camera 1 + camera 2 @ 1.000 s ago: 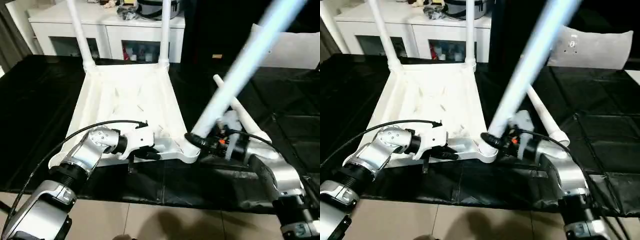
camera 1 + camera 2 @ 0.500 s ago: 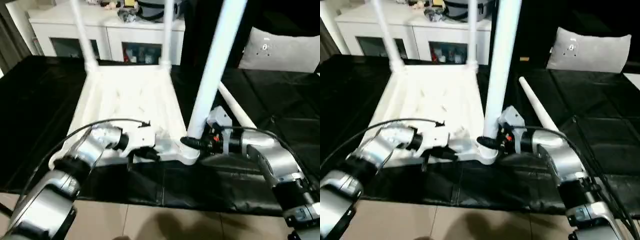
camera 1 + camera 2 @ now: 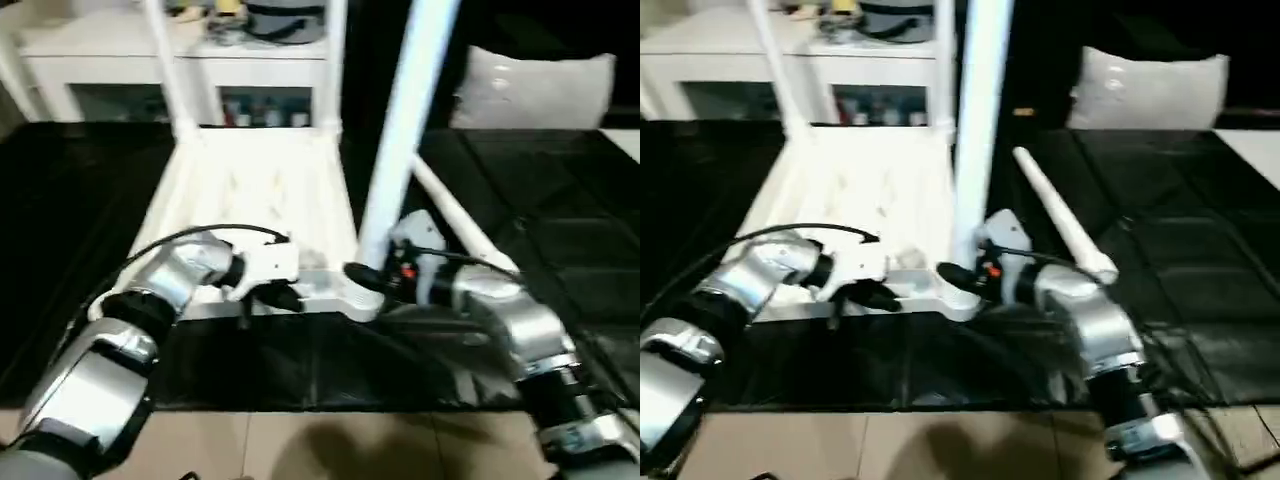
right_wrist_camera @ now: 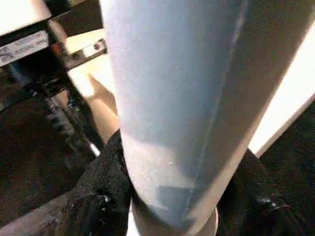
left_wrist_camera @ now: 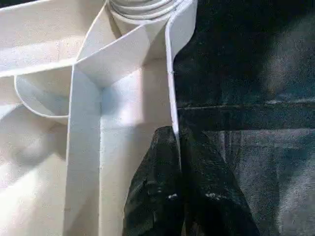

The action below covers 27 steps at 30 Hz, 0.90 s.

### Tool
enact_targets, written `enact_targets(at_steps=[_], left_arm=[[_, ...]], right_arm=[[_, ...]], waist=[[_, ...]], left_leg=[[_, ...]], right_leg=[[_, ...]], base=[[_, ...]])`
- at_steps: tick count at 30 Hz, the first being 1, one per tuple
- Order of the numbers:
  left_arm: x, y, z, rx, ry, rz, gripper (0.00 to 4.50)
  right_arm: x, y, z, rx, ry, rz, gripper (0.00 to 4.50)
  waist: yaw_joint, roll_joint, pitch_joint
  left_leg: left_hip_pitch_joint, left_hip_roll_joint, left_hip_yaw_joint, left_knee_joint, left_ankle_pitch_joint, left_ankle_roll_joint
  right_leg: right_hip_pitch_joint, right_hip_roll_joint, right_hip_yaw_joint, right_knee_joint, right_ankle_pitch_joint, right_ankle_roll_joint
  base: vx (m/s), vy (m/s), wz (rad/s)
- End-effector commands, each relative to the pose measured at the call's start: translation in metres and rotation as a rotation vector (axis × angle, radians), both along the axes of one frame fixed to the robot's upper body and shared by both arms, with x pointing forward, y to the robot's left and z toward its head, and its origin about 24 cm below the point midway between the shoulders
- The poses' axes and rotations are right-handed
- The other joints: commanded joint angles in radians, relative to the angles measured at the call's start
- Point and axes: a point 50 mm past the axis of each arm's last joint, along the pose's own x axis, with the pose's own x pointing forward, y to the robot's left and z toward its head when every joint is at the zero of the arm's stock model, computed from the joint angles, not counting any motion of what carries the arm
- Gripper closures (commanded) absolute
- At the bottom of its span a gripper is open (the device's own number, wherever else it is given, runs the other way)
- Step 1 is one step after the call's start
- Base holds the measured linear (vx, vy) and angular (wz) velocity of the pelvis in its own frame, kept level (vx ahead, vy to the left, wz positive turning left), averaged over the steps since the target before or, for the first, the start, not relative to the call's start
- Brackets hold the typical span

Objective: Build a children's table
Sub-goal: Insert table leg to table base

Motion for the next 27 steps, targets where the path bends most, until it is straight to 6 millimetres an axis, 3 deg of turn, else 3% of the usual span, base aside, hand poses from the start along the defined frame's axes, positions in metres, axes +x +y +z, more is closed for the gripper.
enact_targets(at_steps=[1, 2, 3, 4, 7, 8, 9, 10, 11, 12, 13, 14, 16, 23, 25, 27], left_arm=[[-0.005, -0.011, 0.009, -0.066, 0.017, -0.078, 4.5], [-0.008, -0.011, 0.008, -0.076, 0.022, -0.066, 4.5], [-0.017, -0.01, 0.005, -0.099, 0.025, -0.005, 4.5], [-0.019, -0.01, 0.005, -0.104, 0.027, 0.016, 4.5], [-0.03, -0.018, 0.004, -0.126, 0.008, 0.1, 4.5], [-0.035, -0.024, 0.006, -0.141, -0.002, 0.136, 4.5], [-0.037, -0.027, 0.007, -0.15, -0.006, 0.158, 4.5], [-0.039, -0.034, 0.01, -0.174, -0.013, 0.194, 4.5], [-0.04, -0.038, 0.013, -0.189, -0.017, 0.215, 4.5], [-0.04, -0.044, 0.018, -0.199, -0.031, 0.242, 4.5], [-0.04, -0.046, 0.02, -0.196, -0.04, 0.252, 4.5], [-0.039, -0.046, 0.021, -0.195, -0.043, 0.254, 4.5], [-0.038, -0.048, 0.023, -0.173, -0.063, 0.274, 4.5], [-0.034, -0.034, 0.021, -0.094, -0.165, 0.266, 4.5], [-0.031, -0.029, 0.021, -0.081, -0.191, 0.265, 4.5], [-0.03, -0.028, 0.021, -0.079, -0.193, 0.268, 4.5]], right_arm=[[-0.012, -0.019, -0.049, -0.152, 0.226, -0.137, 2.62], [-0.011, -0.018, -0.048, -0.154, 0.222, -0.149, 2.62], [-0.005, -0.016, -0.045, -0.158, 0.205, -0.178, 2.62], [-0.004, -0.015, -0.045, -0.157, 0.201, -0.184, 2.62], [0.001, -0.013, -0.041, -0.151, 0.188, -0.2, 2.63], [0.003, -0.012, -0.039, -0.149, 0.185, -0.204, 2.63], [0.004, -0.011, -0.039, -0.149, 0.183, -0.207, 2.63], [0.005, -0.011, -0.037, -0.146, 0.175, -0.211, 2.63], [0.006, -0.011, -0.036, -0.144, 0.17, -0.215, 2.63], [0.008, -0.01, -0.035, -0.139, 0.166, -0.217, 2.63], [0.008, -0.01, -0.034, -0.138, 0.163, -0.217, 2.63], [0.009, -0.009, -0.034, -0.137, 0.163, -0.216, 2.63], [0.009, -0.006, -0.031, -0.124, 0.152, -0.2, 2.63], [0.012, -0.007, -0.011, 0.017, 0.033, -0.182, 2.63], [0.015, -0.01, 0.003, 0.116, -0.02, -0.206, 2.63], [0.015, -0.011, 0.005, 0.131, -0.029, -0.21, 2.63]], waist=[[-0.002, 0.018, -0.037], [-0.008, 0.019, -0.036], [-0.012, 0.011, -0.039], [-0.023, 0.014, -0.034], [-0.027, 0.011, -0.033], [-0.026, -0.002, -0.033], [-0.024, 0.003, -0.034], [-0.022, -0.013, -0.036], [-0.017, -0.006, -0.037], [-0.009, -0.016, -0.042], [-0.002, -0.011, -0.042], [0.002, -0.022, -0.045], [0.009, -0.029, -0.047], [0.022, -0.025, -0.046], [0.023, -0.019, -0.052], [0.024, -0.023, -0.056]], left_leg=[[0.014, 0.044, -0.05, -0.096, -0.629, -0.067], [0.012, 0.045, -0.048, -0.099, -0.634, -0.072], [0.013, 0.05, -0.048, -0.1, -0.626, -0.084], [0.005, 0.047, -0.046, -0.102, -0.62, -0.081], [0.018, 0.04, -0.037, -0.09, -0.6, -0.065], [0.02, 0.042, -0.035, -0.087, -0.579, -0.058], [0.017, 0.045, -0.031, -0.088, -0.546, -0.056], [0.016, 0.045, -0.024, -0.087, -0.519, -0.048], [0.014, 0.042, -0.024, -0.085, -0.499, -0.041], [0.008, 0.044, -0.019, -0.085, -0.441, -0.031], [0.008, 0.044, -0.018, -0.086, -0.419, -0.028], [0.003, 0.043, -0.015, -0.085, -0.381, -0.018], [-0.003, 0.043, -0.011, -0.085, -0.325, -0.01], [-0.003, 0.041, -0.009, -0.083, -0.307, -0.004], [-0.005, 0.043, -0.008, -0.08, -0.27, -0.008], [-0.011, 0.041, -0.006, -0.075, -0.22, 0.001]], right_leg=[[0.006, -0.089, 0.034, -0.09, -0.565, -0.128], [0.002, -0.085, 0.036, -0.087, -0.517, -0.142], [0.004, -0.09, 0.041, -0.075, -0.472, -0.167], [0.004, -0.089, 0.04, -0.074, -0.481, -0.17], [-0.01, -0.086, 0.043, -0.089, -0.527, -0.16], [-0.011, -0.088, 0.045, -0.09, -0.542, -0.159], [-0.009, -0.086, 0.048, -0.087, -0.509, -0.169], [-0.01, -0.081, 0.05, -0.088, -0.485, -0.173], [-0.008, -0.083, 0.05, -0.086, -0.473, -0.177], [0.0, -0.08, 0.052, -0.077, -0.421, -0.183], [-0.001, -0.08, 0.053, -0.077, -0.397, -0.185], [0.002, -0.078, 0.052, -0.074, -0.355, -0.187], [0.007, -0.075, 0.05, -0.068, -0.273, -0.192], [0.01, -0.078, 0.051, -0.072, -0.283, -0.176], [0.013, -0.074, 0.051, -0.063, -0.214, -0.191], [0.019, -0.071, 0.05, -0.055, -0.146, -0.202]], base=[[0.0, 0.0, 0.0], [0.0, 0.0, 0.0], [0.0, 0.0, 0.0], [0.0, 0.0, 0.0], [0.0, 0.0, 0.0], [0.0, 0.0, 0.0], [0.0, 0.0, 0.0], [0.0, 0.0, 0.0], [0.0, 0.0, 0.0], [0.0, 0.0, 0.0], [0.0, 0.0, 0.0], [0.0, 0.0, 0.0], [0.0, 0.0, 0.0], [0.0, 0.0, 0.0], [0.0, 0.0, 0.0], [0.0, 0.0, 0.0]])
